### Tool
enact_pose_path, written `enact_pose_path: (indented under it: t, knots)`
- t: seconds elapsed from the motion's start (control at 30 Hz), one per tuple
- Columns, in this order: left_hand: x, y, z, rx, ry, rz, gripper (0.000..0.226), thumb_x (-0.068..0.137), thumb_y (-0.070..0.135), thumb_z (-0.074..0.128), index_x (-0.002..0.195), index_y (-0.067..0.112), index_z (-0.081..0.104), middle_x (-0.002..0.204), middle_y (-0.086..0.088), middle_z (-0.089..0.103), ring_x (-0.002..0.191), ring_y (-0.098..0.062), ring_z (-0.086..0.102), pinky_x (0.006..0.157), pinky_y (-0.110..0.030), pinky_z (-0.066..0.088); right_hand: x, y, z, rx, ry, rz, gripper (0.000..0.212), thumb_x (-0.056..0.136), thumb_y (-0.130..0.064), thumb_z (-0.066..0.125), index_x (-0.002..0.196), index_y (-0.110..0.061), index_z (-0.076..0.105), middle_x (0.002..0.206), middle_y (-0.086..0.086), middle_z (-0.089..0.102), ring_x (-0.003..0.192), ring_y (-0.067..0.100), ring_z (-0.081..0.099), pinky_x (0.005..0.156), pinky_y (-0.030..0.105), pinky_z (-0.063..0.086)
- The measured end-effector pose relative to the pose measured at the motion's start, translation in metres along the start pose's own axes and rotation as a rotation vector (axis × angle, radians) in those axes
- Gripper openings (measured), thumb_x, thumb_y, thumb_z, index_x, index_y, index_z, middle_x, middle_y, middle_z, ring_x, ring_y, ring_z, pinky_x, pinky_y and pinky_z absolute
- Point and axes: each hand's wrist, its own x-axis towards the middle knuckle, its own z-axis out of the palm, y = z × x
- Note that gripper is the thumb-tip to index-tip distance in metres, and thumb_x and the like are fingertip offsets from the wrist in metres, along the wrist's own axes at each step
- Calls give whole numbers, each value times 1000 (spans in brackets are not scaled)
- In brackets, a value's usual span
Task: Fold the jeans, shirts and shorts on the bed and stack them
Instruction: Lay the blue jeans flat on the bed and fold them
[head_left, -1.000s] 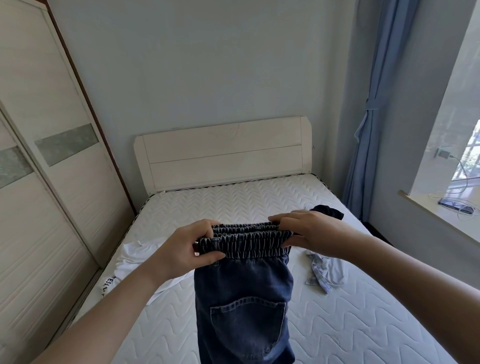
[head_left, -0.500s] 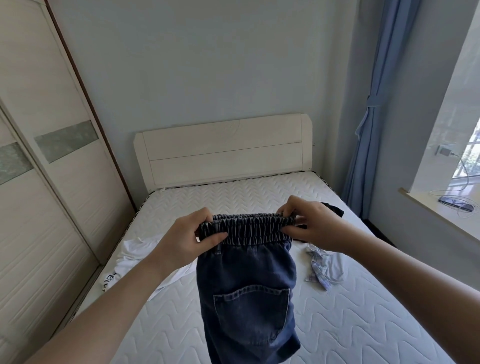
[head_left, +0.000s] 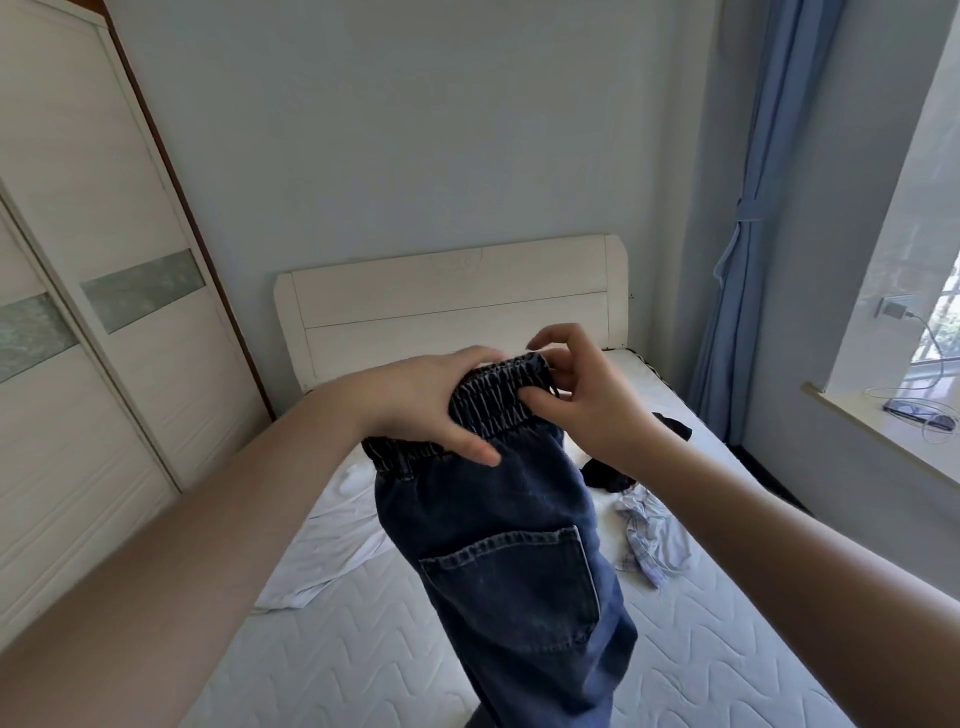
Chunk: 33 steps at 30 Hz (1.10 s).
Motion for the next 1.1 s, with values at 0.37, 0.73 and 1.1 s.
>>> enact_pose_path:
  t: [0.37, 0.73, 1.1]
  knots:
    - [13, 19, 16, 63, 93, 30, 41, 75, 55, 76, 105, 45, 50, 95, 24, 58, 93, -9, 59, 80, -32, 46, -114, 125, -25, -128, 148, 535, 16, 99, -36, 53, 110, -26, 57, 111, 1, 67, 109, 21, 63, 93, 34, 50]
    - [1, 40, 28, 16, 104, 15, 41, 73, 53, 77, 103, 46, 51, 91, 24, 60, 91, -5, 60, 78, -28, 46, -269, 236, 20, 369, 149, 1375, 89, 89, -78, 16, 134, -13, 55, 134, 2, 61, 119, 19, 55, 112, 45, 25]
    - [-22, 41, 28, -19, 146, -28, 36, 71, 55, 78, 89, 65, 48, 89, 31, 59, 91, 4, 59, 76, -22, 43, -263, 249, 44, 795, 236, 1029, 89, 69, -83, 52, 129, -17, 59, 125, 10, 67, 114, 32, 64, 93, 52, 52]
